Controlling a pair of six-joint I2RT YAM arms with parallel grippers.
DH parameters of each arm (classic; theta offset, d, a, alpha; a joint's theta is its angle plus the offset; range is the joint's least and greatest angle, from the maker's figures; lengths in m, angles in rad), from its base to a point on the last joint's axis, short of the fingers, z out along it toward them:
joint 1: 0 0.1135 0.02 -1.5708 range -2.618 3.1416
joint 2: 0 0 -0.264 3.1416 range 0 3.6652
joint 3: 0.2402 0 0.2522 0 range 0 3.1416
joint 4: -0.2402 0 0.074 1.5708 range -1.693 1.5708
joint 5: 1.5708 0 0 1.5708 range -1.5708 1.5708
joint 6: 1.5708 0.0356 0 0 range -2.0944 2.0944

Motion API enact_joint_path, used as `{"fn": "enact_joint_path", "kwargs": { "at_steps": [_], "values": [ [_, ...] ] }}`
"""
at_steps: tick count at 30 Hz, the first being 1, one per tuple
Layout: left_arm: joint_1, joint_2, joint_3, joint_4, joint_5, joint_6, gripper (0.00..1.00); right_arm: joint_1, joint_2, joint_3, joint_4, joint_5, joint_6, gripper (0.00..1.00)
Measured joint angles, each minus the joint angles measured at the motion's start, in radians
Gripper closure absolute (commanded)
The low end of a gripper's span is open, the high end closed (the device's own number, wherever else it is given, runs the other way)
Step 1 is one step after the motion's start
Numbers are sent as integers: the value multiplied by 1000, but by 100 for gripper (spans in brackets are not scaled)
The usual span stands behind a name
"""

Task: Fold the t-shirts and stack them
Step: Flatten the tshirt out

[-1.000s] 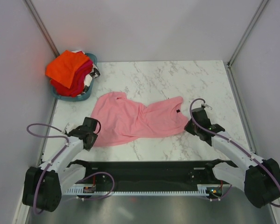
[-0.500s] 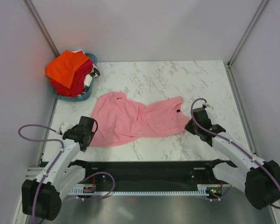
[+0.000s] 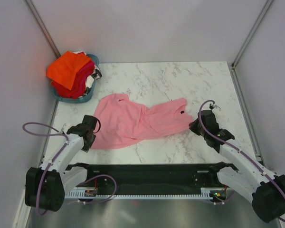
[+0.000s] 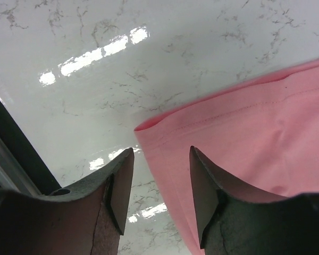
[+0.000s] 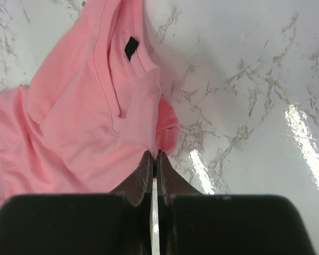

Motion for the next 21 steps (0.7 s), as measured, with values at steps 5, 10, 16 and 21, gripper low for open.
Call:
{"fn": "enact_joint_path", "kwargs": {
  "at_steps": [5,10,16,21],
  "values": [
    [1,67,1,15,9,-16,50,0,-54,-2,1,4,0,100],
    [1,118,1,21,23,-37,51,0,-58,-8,0,6,-3,100],
    [1,135,-1,37,29,-73,98,0,-46,-8,0,6,-3,100],
    [1,163,3,51,27,-86,98,0,-45,-8,0,5,-3,100]
  ]
}}
